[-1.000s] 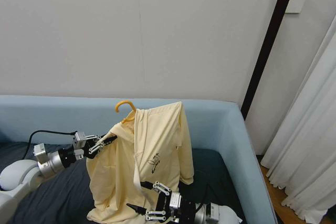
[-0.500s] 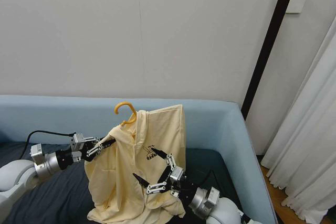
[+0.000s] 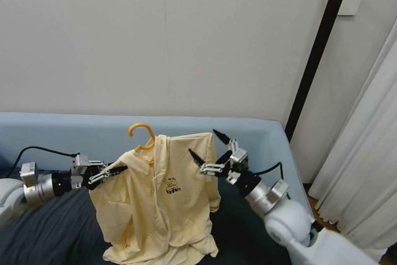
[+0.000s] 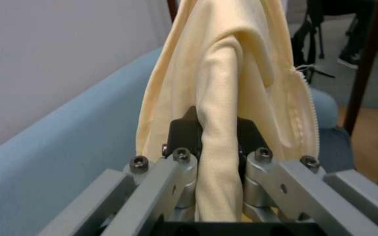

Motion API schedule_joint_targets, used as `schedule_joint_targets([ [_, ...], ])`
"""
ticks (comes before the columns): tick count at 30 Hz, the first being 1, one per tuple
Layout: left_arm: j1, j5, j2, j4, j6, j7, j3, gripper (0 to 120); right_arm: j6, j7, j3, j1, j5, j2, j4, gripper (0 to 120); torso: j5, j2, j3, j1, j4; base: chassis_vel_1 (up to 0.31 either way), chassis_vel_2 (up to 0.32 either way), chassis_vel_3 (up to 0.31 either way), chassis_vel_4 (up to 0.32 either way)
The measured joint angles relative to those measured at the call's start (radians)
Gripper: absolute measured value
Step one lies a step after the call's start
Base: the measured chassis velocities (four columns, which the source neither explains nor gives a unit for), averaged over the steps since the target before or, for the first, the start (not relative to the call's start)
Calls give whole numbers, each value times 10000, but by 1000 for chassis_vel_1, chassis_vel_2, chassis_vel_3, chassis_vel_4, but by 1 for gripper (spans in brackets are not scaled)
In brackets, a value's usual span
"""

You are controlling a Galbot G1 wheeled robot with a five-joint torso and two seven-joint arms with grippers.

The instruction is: Pick up the clothes from the sofa and hang them on the clothes hanger.

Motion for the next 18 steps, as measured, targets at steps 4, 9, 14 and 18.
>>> schedule_joint_targets([
  [4, -873, -113, 609, 135, 519, 905, 177, 7, -284, -527, 232, 550, 521, -420, 49, 100, 1, 0, 0, 0, 1, 0, 0, 0, 0],
  [9, -1718, -643, 1130, 73, 1074, 1162, 247, 7, -417, -610, 428, 772, 889, -667, 191, 100, 2, 0, 0, 0, 1, 0, 0, 0, 0],
  [14, -2236, -1252, 1332, 13, 1377, 1166, 101, 7, -397, -673, 610, 565, 915, -769, 330, 100, 0, 0, 0, 0, 1, 0, 0, 0, 0],
  [18, -2771, -1694, 1407, 25, 1478, 990, 129, 7, -350, -679, 668, 449, 887, -779, 398, 100, 0, 0, 0, 0, 0, 0, 0, 0, 0],
])
